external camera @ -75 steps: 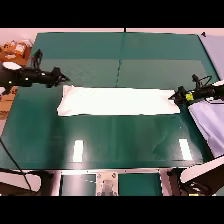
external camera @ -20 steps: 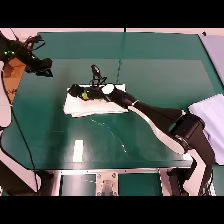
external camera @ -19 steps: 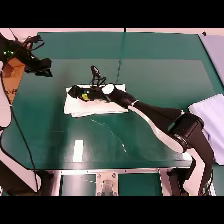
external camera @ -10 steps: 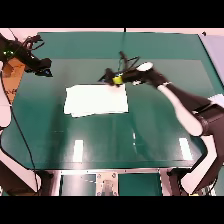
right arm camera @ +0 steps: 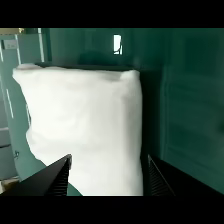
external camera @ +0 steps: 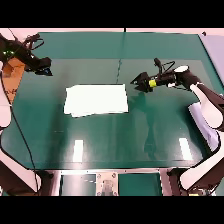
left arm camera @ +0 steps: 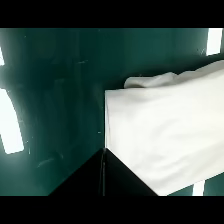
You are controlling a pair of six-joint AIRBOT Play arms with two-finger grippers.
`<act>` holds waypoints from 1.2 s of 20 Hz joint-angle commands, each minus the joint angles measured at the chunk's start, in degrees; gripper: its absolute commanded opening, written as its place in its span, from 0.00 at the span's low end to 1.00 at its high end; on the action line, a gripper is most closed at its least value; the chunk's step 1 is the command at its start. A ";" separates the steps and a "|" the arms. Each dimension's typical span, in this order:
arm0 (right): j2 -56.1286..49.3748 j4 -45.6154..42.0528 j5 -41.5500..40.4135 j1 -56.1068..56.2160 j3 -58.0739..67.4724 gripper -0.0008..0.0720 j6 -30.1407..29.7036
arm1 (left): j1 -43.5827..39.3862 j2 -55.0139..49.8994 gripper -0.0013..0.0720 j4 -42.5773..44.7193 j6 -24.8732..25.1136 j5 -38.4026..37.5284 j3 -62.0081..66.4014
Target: Fold the shirts.
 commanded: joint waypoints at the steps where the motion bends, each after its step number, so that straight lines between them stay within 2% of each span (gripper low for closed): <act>1: -1.81 -0.72 -3.26 2.69 -2.82 0.76 -0.70 | 0.07 0.04 0.05 0.00 -0.59 0.74 0.07; 5: -4.00 -0.68 -8.50 10.34 -2.75 0.76 -0.20 | 0.07 0.04 0.05 0.00 -0.81 0.39 0.07; 9: -4.31 2.29 -11.45 13.51 -2.40 0.76 3.37 | 0.07 0.04 0.05 -0.04 -0.83 0.15 0.07; 10: -4.28 4.55 -11.19 13.46 -1.92 0.55 3.65 | 0.07 0.04 0.05 -0.04 -0.83 0.02 0.07; 11: -4.24 6.49 -10.36 13.31 -1.01 0.08 3.65 | 0.04 0.04 0.05 -0.07 -0.83 0.00 0.07; 13: -3.39 7.41 -9.29 12.74 1.70 0.03 5.68 | 0.07 0.04 0.05 -0.20 -0.83 -0.02 0.07; 15: -0.72 7.21 -8.66 11.65 4.70 0.03 6.05 | 0.04 0.04 0.05 -0.24 -0.81 -0.09 0.07; 19: 10.99 6.12 -8.90 4.57 6.75 0.03 6.80 | 0.07 0.04 0.05 -0.26 -0.79 -1.31 0.07; 24: 26.95 -6.54 -8.17 -11.15 6.75 0.03 14.45 | 0.07 0.04 0.05 -0.44 -0.79 -1.55 0.07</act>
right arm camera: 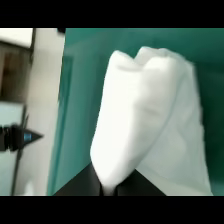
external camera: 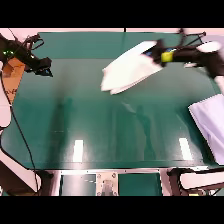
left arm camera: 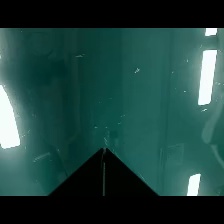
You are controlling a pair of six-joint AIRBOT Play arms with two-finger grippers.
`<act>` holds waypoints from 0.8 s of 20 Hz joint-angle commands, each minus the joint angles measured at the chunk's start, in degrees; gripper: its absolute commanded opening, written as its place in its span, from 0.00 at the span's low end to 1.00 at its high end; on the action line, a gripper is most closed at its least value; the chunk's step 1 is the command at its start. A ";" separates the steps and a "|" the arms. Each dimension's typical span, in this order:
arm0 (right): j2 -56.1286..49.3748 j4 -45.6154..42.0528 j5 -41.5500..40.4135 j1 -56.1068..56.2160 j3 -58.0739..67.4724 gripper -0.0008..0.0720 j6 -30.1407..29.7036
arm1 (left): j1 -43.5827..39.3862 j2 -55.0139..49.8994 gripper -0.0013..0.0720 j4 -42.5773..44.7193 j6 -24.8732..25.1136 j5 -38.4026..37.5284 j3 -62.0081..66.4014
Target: Fold the shirts.
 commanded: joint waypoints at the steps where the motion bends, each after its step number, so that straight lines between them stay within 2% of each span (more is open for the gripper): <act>1: 10.51 -9.75 0.15 -11.26 0.35 0.03 5.20 | 0.04 0.04 0.05 -0.17 0.02 -0.28 0.07; 6: 19.08 -20.50 2.84 -31.93 0.33 0.03 11.98 | 0.04 0.04 0.05 -0.24 0.02 -0.26 0.07; 10: 19.50 -22.56 14.82 -46.45 -0.02 0.03 12.37 | 0.02 0.04 0.05 -0.42 0.02 -0.13 0.07; 14: 21.86 -23.26 23.54 -54.64 -0.02 0.03 13.44 | 0.04 0.04 0.05 -0.44 0.02 -0.15 0.07; 16: 24.13 -28.63 27.52 -57.11 -0.02 0.03 15.67 | 0.02 0.04 0.05 -0.44 0.04 -0.11 0.07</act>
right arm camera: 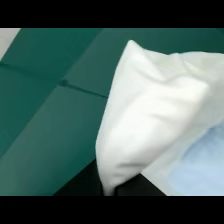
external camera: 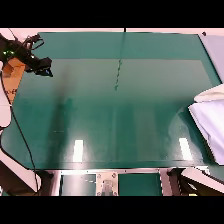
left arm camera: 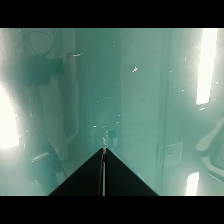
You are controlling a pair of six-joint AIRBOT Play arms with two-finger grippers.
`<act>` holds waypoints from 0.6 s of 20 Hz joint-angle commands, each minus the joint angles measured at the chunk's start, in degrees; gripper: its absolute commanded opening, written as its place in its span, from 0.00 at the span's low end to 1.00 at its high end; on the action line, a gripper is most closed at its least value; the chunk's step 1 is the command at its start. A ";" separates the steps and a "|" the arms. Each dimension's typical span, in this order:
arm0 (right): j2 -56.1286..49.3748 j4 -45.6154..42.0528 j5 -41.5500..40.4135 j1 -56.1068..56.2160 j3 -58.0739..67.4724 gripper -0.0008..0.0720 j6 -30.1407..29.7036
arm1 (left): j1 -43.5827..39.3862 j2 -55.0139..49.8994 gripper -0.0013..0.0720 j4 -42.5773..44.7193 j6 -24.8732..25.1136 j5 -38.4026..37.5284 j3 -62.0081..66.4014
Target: Fold the shirts.
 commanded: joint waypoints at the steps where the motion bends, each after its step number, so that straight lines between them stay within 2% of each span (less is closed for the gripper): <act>1: 3.34 -9.90 9.11 -5.84 -0.02 0.03 4.22 | 0.02 0.04 0.05 -0.04 0.04 0.02 0.07; 3: 4.94 -21.33 13.46 -7.37 -0.02 0.03 8.52 | 0.02 0.04 0.05 -0.17 0.22 -0.28 0.07; 6: 5.27 -32.17 19.61 -9.68 -0.94 0.03 10.47 | 0.02 0.04 0.05 -0.87 0.48 -0.79 0.07; 10: 5.27 -39.04 22.29 -12.55 -9.73 0.03 12.09 | 0.02 0.04 0.05 -1.75 0.46 -0.74 0.07; 12: 5.25 -39.63 19.63 -14.10 -16.31 0.03 12.63 | 0.02 0.04 0.05 -1.75 0.48 -0.76 0.07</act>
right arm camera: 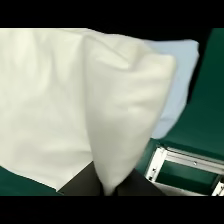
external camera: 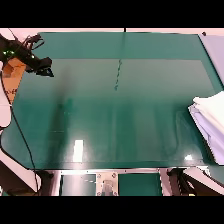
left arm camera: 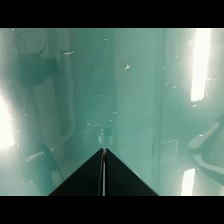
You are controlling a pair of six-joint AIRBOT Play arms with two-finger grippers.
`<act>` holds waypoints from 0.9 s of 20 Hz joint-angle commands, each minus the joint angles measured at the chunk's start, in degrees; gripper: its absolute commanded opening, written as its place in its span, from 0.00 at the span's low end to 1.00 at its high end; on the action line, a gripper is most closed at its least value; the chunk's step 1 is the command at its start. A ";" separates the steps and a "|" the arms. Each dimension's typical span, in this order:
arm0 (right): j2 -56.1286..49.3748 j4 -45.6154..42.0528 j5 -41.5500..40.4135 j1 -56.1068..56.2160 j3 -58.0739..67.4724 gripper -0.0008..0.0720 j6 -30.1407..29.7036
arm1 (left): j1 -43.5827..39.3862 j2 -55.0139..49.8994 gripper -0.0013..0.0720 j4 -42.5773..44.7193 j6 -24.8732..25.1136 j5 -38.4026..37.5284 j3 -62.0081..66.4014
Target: Fold the shirts.
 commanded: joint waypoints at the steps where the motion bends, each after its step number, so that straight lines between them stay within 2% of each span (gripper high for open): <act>1: 0.13 -5.14 -2.67 -2.38 -10.49 0.03 1.70 | 0.02 0.04 0.05 -0.35 0.04 -0.09 0.07; 3: 0.00 -5.01 -9.92 -2.38 -16.98 0.04 1.70 | 0.02 0.04 0.05 -0.37 0.04 0.15 0.07; 4: -0.13 -4.90 -13.77 -2.36 -19.28 0.18 1.68 | 0.02 0.04 0.05 -0.37 0.02 0.17 0.07; 5: -0.48 -4.90 -16.98 -2.32 -20.83 0.56 1.64 | 0.02 0.04 0.05 -0.37 0.02 0.17 0.07; 6: -0.87 -4.90 -18.21 -2.32 -21.16 0.83 0.79 | 0.02 0.04 0.05 -0.37 0.00 0.24 0.07; 8: -1.14 -4.94 -17.84 -2.32 -18.84 0.83 -2.03 | 0.02 0.04 0.05 -0.39 0.00 0.98 0.07; 10: -1.16 -4.44 -16.26 -1.75 -12.90 0.82 -2.01 | -0.02 0.04 0.05 -0.63 0.00 1.77 0.07; 11: -1.16 -3.52 -15.89 -0.37 -9.53 0.74 -2.01 | -0.02 0.04 0.05 -1.20 0.02 2.19 0.07; 12: -1.18 -2.25 -15.93 1.60 -6.99 0.59 -2.01 | -0.02 0.15 0.05 -2.71 0.02 2.27 0.07; 13: -1.18 -0.50 -16.48 4.33 -4.96 0.35 -1.99 | -0.02 0.48 0.05 -4.57 0.07 2.23 0.07; 14: -1.18 1.97 -17.42 7.54 -3.61 0.03 -1.97 | -0.02 1.29 0.05 -6.23 0.26 2.29 0.07; 18: -1.16 5.60 -20.39 22.56 -2.84 0.03 -1.77 | -0.02 7.85 0.05 -6.45 1.64 2.36 -2.45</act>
